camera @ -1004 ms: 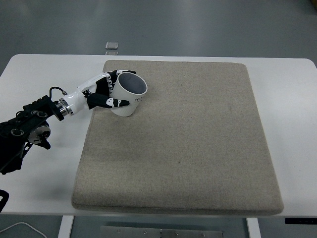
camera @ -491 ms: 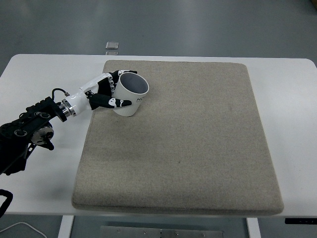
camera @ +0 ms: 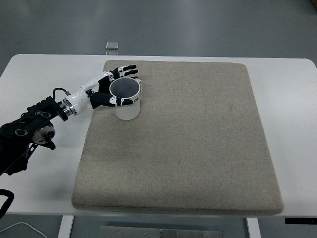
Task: Flip white cup upright
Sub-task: 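Open the left hand fingers and withdraw it from the mug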
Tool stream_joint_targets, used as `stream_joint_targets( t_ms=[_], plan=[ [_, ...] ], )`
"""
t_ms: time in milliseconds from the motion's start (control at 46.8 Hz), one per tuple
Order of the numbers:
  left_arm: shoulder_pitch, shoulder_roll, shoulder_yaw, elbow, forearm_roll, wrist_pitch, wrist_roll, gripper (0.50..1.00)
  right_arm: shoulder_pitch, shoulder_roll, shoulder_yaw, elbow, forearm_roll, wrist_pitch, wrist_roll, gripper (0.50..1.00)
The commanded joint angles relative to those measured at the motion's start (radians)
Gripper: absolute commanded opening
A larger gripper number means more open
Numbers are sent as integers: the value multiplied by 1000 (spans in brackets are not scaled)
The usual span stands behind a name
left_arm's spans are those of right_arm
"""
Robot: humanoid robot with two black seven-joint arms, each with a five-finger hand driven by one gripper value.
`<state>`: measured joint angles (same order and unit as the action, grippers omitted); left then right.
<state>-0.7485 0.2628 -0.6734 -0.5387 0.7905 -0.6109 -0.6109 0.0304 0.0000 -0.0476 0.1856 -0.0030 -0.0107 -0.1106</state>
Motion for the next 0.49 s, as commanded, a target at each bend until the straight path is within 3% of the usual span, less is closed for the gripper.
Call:
stream_joint_targets(
  t_ms=[0,470],
  plan=[
    [0,0,-2,-6,-7,0,0,999,0,0,0,0,0,0,0,930],
    [-54,69,-9,-87,-152,0,0,996,0,0,0,0,0,0,0,930]
  ],
)
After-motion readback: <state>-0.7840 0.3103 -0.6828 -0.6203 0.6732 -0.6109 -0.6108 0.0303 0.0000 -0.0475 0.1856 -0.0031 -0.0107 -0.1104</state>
